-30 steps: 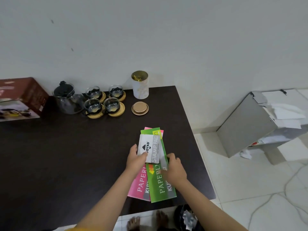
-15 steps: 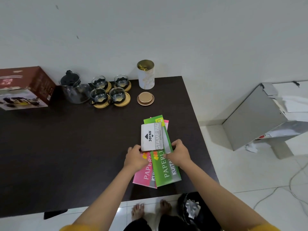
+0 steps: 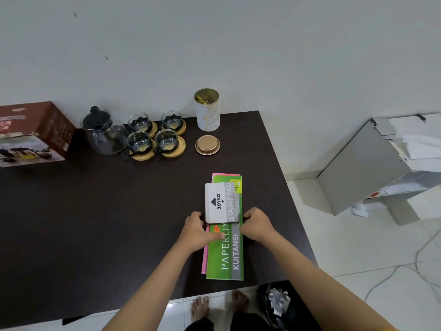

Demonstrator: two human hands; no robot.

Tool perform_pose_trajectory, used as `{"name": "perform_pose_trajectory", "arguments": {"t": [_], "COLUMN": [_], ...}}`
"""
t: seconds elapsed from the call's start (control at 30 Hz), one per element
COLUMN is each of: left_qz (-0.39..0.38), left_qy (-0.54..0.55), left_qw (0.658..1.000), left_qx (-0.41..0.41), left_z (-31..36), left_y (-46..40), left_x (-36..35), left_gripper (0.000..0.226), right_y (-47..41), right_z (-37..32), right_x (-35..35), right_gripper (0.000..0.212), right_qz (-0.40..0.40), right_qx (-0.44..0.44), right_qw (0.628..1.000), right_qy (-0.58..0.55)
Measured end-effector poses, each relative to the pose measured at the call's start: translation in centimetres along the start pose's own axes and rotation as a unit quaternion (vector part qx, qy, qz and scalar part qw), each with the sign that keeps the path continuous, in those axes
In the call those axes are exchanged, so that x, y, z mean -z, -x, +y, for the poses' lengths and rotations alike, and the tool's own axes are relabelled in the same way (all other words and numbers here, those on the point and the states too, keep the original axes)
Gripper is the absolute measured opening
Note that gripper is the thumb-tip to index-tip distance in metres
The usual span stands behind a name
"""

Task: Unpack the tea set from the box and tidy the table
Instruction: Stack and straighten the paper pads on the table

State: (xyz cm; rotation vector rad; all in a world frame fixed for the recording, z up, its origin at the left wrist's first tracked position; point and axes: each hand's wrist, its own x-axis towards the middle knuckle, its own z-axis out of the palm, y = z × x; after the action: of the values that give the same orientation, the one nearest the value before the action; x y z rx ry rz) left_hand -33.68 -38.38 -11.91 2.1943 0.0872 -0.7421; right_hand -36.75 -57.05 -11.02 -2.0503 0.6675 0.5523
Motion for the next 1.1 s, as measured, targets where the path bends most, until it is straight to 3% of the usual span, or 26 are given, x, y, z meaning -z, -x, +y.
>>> {"name": "perform_pose_trajectory", "arguments": {"t": [0.07,0.2,0.3,0.37,0.47,0.67,0.77,0.87,0.97,1.1], "left_qz": [0.012,0.036,0.022,0.018,0.019,0.025,0.046,0.053,0.021,0.005], "left_qy": [0.021,0.099,0.118,0.085,0.068,0.207,0.235,0.166,0.089,0.036], "left_qw": [1.0,0.994,0.992,0.995,0.997,0.977,0.971,0.984,0.993,0.992], "left_qx": [0.015,0.019,0.034,0.04,0.038,0.038,0.008,-0.035,-0.073,-0.118], "left_z": [1.2,4.5,5.9,6.2,6.0,4.8,2.7,-1.8,-5.2,-6.2], "left_y": [-1.3,-4.5,-6.7,-7.8,-8.7,-7.2,-3.0,2.1,6.4,8.3], "left_x": [1.0,2.1,1.9,1.6,1.2,1.0,0.4,-0.8,-1.8,-2.0], "left_gripper": [0.088,0.055,0.04,0.043,0.045,0.073,0.066,0.062,0.063,0.069], "right_y": [-1.3,-3.9,-5.4,-6.2,-6.8,-4.6,0.4,5.0,6.6,6.4], "right_z": [-0.9,-3.1,-4.2,-4.6,-4.5,-2.6,1.1,6.3,9.8,10.4], "right_x": [1.2,2.2,1.5,0.8,0.1,-0.8,-2.0,-3.7,-5.0,-6.3], "right_gripper": [0.056,0.053,0.03,0.025,0.037,0.07,0.079,0.084,0.091,0.074], "right_qz": [0.005,0.039,0.044,0.042,0.058,0.088,0.07,0.032,0.02,0.091], "right_qx": [-0.011,-0.003,-0.003,-0.012,-0.009,0.058,0.165,0.275,0.318,0.329], "right_qw": [0.998,0.994,0.994,0.993,0.991,0.976,0.974,0.961,0.945,0.936], "right_qy": [-0.064,-0.101,-0.097,-0.111,-0.117,-0.191,-0.138,-0.029,0.067,0.091]}}
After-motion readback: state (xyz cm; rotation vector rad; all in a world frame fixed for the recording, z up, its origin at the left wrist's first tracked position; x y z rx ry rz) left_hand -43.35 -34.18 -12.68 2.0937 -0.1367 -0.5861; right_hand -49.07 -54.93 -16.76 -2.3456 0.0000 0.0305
